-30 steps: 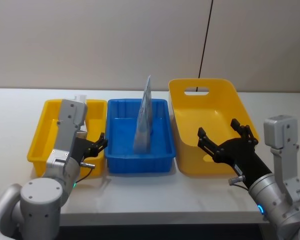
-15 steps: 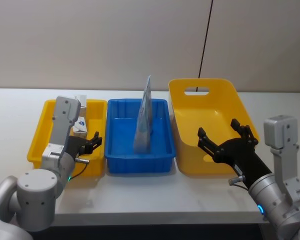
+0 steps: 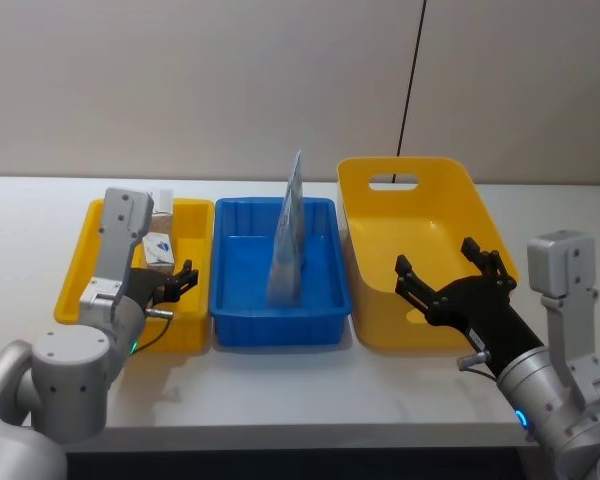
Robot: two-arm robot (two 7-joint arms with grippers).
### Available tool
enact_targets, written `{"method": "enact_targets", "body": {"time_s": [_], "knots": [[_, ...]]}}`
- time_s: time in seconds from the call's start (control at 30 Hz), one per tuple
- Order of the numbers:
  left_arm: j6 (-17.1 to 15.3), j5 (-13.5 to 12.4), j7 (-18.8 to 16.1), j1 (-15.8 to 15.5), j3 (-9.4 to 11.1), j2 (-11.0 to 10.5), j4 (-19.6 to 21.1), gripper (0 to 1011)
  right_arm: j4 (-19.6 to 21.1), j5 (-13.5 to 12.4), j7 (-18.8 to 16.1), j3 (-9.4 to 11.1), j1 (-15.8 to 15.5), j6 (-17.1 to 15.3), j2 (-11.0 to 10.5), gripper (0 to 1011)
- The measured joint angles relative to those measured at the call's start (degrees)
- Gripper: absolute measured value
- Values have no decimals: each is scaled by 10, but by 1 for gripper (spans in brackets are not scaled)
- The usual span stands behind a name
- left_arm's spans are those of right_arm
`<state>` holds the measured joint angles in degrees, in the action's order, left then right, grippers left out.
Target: Bimanual collaborative sorting of washing and personal care products
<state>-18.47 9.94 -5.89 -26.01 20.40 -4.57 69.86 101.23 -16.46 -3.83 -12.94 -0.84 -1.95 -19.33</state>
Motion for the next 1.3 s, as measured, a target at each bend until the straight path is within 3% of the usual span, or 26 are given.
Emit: {"method": "enact_targets", "body": {"time_s": [0.6, 0.87, 1.17, 1.3], "knots": [[0, -9, 19, -36, 0, 10, -59, 1000, 0, 0, 0, 0, 0, 0, 0, 1000], [-4, -16, 22, -44, 4, 12, -73, 834, 0, 0, 0, 0, 0, 0, 0, 1000], [-7, -26, 22, -46, 5, 14, -79, 544, 0, 0, 0, 0, 0, 0, 0, 1000], [-8, -29, 20, -46, 4, 14, -80, 487, 0, 0, 0, 0, 0, 0, 0, 1000]]}}
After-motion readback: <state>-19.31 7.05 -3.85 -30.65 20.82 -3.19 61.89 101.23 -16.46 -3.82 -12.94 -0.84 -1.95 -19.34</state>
